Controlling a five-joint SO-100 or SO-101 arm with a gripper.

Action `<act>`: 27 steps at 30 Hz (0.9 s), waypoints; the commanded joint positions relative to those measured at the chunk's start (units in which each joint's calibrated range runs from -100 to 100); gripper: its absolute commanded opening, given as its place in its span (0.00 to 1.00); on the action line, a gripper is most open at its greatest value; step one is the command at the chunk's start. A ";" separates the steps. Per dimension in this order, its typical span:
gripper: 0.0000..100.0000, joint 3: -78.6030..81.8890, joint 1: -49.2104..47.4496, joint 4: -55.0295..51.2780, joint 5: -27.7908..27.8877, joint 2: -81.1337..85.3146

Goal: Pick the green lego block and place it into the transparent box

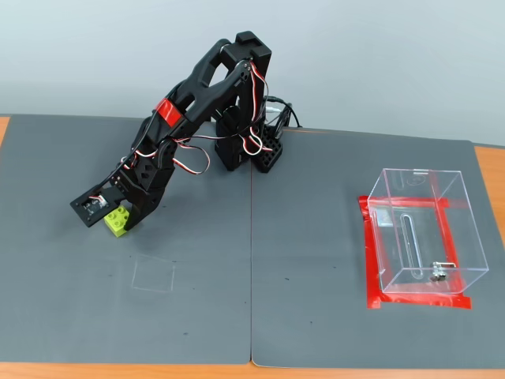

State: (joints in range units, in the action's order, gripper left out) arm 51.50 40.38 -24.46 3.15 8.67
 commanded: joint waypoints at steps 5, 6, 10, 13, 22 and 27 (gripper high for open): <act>0.05 -2.43 -2.97 -3.75 0.21 7.23; 0.05 -2.43 -3.57 -4.54 0.21 8.76; 0.05 -2.43 -6.93 -7.05 0.21 15.20; 0.05 -2.34 -10.13 -8.09 0.21 20.12; 0.04 -1.44 -23.41 -8.44 0.21 33.60; 0.04 -1.44 -33.56 -8.44 0.21 38.85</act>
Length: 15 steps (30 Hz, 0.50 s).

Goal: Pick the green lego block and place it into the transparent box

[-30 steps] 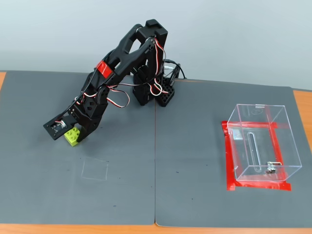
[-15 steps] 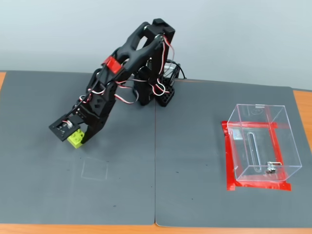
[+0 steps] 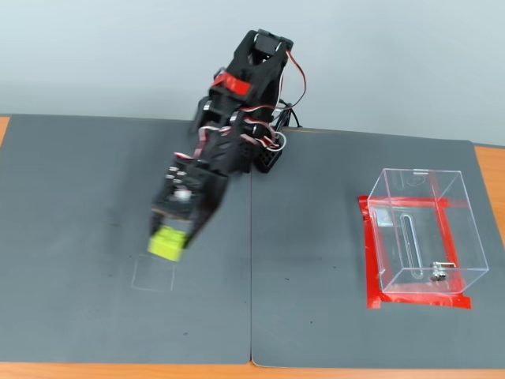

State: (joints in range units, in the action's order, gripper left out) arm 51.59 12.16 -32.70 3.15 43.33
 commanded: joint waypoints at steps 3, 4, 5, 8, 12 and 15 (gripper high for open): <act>0.04 -1.53 -11.97 -0.20 0.21 6.22; 0.04 -1.53 -14.21 -0.20 0.21 6.73; 0.04 -1.53 -16.52 -0.20 0.21 7.16; 0.04 -1.80 -23.91 -0.20 0.21 8.34; 0.04 -2.25 -33.68 -0.20 0.21 8.68; 0.04 -2.34 -40.69 -0.20 0.11 8.68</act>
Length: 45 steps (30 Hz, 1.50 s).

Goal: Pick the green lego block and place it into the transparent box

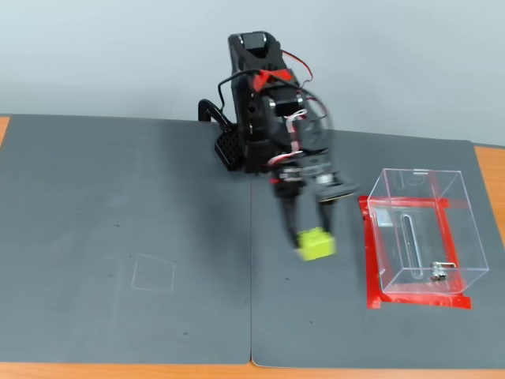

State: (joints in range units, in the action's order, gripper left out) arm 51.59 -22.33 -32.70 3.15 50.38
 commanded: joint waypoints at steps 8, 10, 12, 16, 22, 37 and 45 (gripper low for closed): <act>0.05 -2.52 -21.80 -0.20 0.00 1.55; 0.05 -2.52 -24.41 -0.20 -0.05 1.55; 0.05 -2.70 -26.35 0.15 -0.05 1.12; 0.05 -5.69 -29.11 -0.03 0.11 -0.66; 0.05 -11.21 -31.79 -0.20 0.16 -8.97; 0.05 -16.63 -32.61 -0.20 0.11 -17.70; 0.13 -16.36 -32.61 -0.20 0.16 -17.70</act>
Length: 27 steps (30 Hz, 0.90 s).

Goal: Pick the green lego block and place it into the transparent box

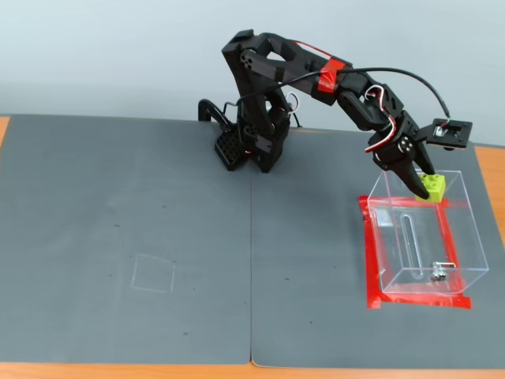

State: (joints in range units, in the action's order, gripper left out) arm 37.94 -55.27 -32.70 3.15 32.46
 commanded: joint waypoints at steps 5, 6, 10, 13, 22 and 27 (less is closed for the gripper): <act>0.20 -2.26 0.40 -0.20 0.16 0.74; 0.20 -2.17 0.48 -0.20 0.16 0.91; 0.20 -2.17 0.70 -0.20 0.16 1.08; 0.20 -2.17 0.77 -0.20 0.16 1.08; 0.20 -2.17 0.92 -0.20 0.16 1.16; 0.20 -2.26 0.92 -0.20 0.21 1.25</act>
State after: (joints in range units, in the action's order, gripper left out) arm 37.94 -54.83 -32.70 3.15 32.46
